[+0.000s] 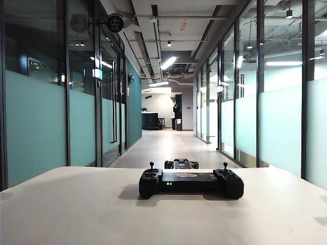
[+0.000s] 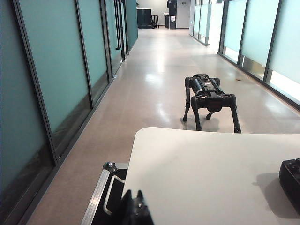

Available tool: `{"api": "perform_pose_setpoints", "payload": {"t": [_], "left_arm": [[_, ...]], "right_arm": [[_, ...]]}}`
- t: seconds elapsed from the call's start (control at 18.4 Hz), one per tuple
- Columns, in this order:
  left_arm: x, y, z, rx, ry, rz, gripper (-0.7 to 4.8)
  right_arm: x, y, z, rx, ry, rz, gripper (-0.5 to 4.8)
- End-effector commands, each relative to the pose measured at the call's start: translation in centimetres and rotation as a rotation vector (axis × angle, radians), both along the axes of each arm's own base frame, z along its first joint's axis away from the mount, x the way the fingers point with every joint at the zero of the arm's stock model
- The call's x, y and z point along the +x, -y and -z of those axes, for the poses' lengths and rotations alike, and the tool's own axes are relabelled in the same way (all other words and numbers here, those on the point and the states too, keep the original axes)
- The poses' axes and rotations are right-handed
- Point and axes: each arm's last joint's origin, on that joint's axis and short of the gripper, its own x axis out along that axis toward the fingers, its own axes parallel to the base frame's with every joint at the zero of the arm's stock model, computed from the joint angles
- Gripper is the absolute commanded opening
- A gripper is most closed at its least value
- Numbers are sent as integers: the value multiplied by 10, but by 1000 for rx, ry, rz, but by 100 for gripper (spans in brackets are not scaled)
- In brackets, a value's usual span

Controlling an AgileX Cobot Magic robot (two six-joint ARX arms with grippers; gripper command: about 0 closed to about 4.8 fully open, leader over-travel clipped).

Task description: Push the left joystick on the remote control sitting on the white table forward to make the robot dog walk in a straight line until it approaches the door.

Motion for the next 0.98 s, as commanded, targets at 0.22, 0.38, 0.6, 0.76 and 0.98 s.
{"api": "perform_pose_setpoints", "payload": {"t": [0.22, 0.38, 0.6, 0.76, 0.98], "left_arm": [[0, 0, -2, 0, 15, 2, -5], [0, 0, -2, 0, 15, 2, -5], [0, 0, -2, 0, 14, -6, -5], [0, 0, -2, 0, 15, -6, -5], [0, 0, -3, 0, 16, -6, -5]], "right_arm": [[0, 0, 1, 1, 9, -3, -1], [0, 0, 1, 1, 9, -3, -1], [0, 0, 1, 1, 14, -3, -1], [0, 0, -2, 1, 26, -2, -1], [-2, 0, -10, 0, 47, -2, -1]]}}
